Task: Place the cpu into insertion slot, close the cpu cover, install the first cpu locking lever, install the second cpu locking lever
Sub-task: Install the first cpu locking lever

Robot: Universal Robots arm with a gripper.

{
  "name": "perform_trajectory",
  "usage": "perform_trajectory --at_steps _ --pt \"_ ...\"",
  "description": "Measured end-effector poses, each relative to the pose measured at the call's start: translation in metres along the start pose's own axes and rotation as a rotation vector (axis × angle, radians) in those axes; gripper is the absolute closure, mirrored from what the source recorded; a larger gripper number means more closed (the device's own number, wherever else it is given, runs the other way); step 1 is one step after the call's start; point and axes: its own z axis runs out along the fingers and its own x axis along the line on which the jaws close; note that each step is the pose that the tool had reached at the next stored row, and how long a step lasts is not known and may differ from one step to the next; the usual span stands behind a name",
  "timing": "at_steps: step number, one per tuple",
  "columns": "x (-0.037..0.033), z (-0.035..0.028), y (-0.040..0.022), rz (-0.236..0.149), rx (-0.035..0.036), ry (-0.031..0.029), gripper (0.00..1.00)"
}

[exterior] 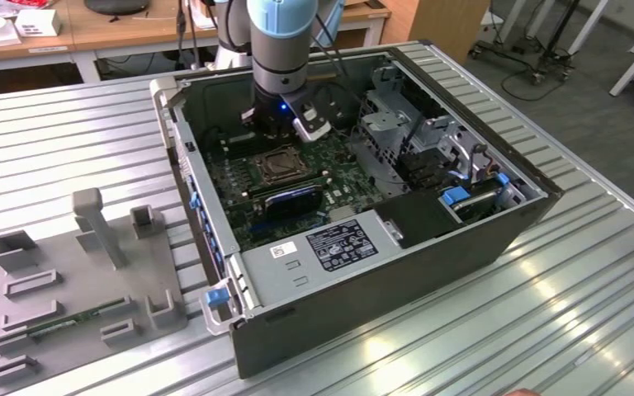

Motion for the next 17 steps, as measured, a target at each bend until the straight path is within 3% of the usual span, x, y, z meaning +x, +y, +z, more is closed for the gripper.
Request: perform_trajectory --at_steps 10,17 --pt "-0.0010 -0.0145 0.0047 0.000 -0.0010 0.0002 0.89" --pt "-0.0008 -0.0149 0.0047 0.000 -0.0011 0.0002 0.89"
